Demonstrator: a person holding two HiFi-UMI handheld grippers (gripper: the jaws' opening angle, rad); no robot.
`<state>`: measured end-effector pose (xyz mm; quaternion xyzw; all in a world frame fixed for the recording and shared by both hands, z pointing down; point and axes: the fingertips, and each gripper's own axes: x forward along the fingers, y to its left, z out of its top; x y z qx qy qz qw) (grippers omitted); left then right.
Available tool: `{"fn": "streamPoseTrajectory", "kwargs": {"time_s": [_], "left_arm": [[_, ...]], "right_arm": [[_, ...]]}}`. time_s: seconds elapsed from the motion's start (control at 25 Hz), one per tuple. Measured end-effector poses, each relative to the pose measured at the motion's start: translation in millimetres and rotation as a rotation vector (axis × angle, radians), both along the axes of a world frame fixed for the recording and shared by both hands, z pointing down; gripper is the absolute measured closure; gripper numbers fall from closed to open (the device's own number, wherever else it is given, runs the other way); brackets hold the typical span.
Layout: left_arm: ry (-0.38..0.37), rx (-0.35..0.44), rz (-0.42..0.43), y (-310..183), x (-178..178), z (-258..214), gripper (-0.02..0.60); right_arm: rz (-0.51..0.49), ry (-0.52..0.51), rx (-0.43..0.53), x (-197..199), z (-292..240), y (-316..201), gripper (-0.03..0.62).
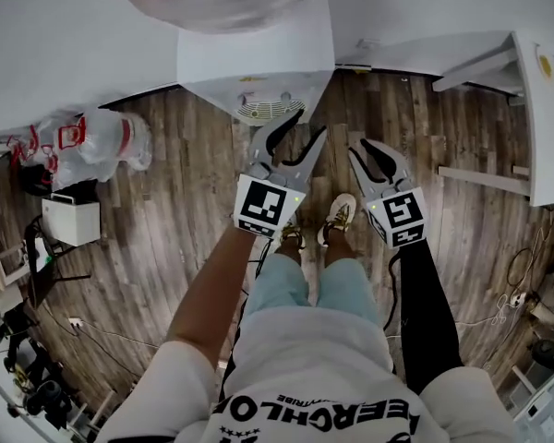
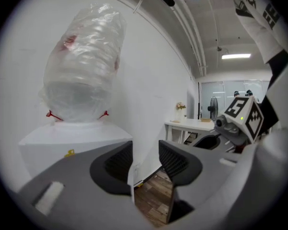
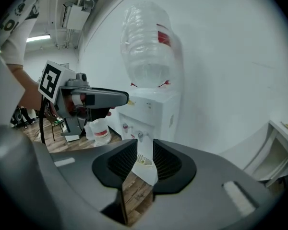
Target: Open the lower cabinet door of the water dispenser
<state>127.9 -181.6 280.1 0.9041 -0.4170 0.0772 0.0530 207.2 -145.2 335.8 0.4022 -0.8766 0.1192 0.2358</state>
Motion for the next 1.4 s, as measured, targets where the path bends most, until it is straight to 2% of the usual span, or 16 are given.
{"fn": "streamPoseTrajectory", "kwargs": {"time_s": [0.12, 0.36, 0.56, 0.76, 1.24, 1.4], "left_arm": [[-0.005, -0.015, 0.038, 4, -2, 20, 0.382], [-0.009, -0.051, 0.055, 1, -1, 63, 0.382], [-0.041, -0.115, 0.088, 5, 5, 104, 0.382], [-0.088, -0.117, 0.117, -4, 19, 140, 0.382], [-0.130, -0.165, 0.059, -32, 37, 204, 0.382], [-0.169, -0.207, 0.014, -38, 29, 235, 0.383]], "right_arm": [[0.016, 0.016, -0.004, -8, 19, 1, 0.511], [0.003, 0.041, -0.011, -12, 68, -6, 0.511], [0.006, 0.052, -0.039, -10, 120, -8, 0.511], [0.002, 0.041, -0.055, -1, 159, -18, 0.511], [-0.120, 0.091, -0.099, 12, 249, -59, 0.511], [-0.151, 0.096, -0.122, 13, 279, -70, 0.511]]}}
